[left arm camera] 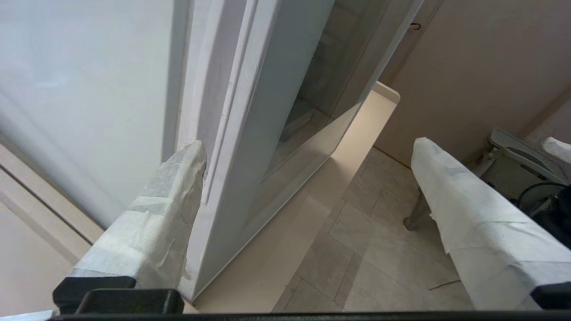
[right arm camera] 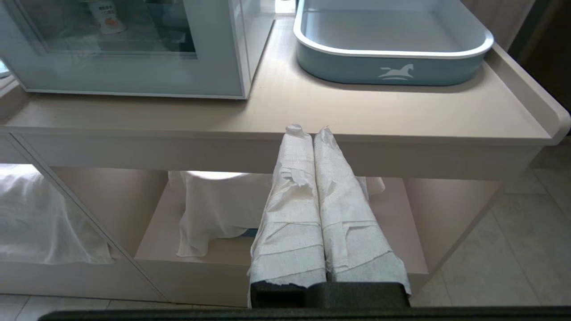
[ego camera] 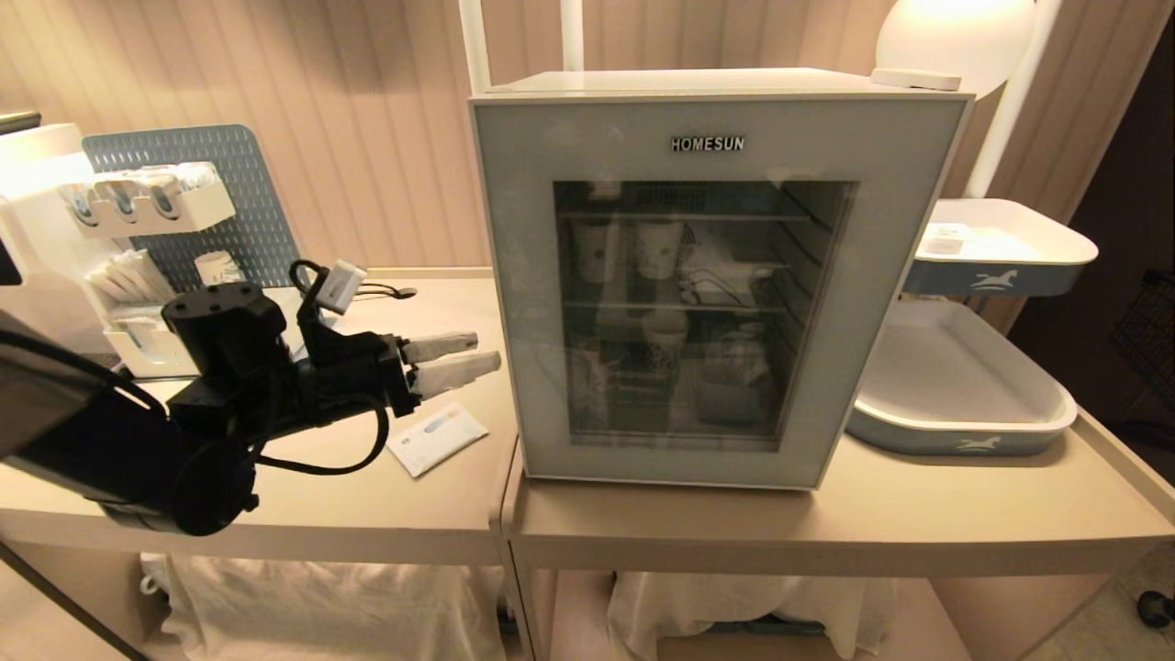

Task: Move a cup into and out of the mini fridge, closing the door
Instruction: Open the freezer door

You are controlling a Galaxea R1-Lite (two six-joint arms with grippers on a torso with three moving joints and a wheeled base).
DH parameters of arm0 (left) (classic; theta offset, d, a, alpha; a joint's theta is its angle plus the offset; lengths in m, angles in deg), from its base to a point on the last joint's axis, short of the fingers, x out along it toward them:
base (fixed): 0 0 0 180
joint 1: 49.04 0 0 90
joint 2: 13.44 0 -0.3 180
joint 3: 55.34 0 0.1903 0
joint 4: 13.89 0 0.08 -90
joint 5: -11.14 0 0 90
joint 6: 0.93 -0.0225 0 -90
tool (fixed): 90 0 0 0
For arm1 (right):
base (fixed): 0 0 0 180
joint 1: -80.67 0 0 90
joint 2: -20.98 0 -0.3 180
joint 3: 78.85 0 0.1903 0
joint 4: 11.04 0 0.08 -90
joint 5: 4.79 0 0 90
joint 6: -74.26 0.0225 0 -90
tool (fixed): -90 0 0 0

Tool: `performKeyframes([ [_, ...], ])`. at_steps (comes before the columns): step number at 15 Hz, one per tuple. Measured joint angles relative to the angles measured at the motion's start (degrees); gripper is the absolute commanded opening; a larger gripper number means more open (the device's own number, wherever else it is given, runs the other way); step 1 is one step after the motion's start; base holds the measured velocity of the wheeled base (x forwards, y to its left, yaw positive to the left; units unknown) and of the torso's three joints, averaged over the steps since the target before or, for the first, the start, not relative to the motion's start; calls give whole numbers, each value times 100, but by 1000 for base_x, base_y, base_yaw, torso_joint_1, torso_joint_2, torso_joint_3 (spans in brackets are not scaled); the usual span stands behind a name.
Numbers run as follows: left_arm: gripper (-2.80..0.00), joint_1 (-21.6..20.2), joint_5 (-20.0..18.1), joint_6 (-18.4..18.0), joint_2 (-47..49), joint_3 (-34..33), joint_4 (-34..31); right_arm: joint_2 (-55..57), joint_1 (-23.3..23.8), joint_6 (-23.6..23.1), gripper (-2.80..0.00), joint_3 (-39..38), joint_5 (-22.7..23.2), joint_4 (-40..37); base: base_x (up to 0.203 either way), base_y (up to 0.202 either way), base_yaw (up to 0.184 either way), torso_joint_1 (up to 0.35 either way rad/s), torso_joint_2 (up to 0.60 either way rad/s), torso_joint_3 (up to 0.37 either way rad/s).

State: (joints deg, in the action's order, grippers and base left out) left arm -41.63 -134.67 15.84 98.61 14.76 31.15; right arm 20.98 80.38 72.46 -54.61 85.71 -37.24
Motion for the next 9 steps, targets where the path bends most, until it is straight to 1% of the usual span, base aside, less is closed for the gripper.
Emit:
performKeyframes([
  [2, 0, 191, 146, 0, 160, 77, -53, 0, -1, 5, -280, 0, 1, -1, 0, 0, 0, 0, 0, 0],
  [9, 0, 515, 197, -2, 300, 199, -234, 0, -4, 13, -280, -6, 1, -3, 0, 0, 0, 0, 0, 0],
])
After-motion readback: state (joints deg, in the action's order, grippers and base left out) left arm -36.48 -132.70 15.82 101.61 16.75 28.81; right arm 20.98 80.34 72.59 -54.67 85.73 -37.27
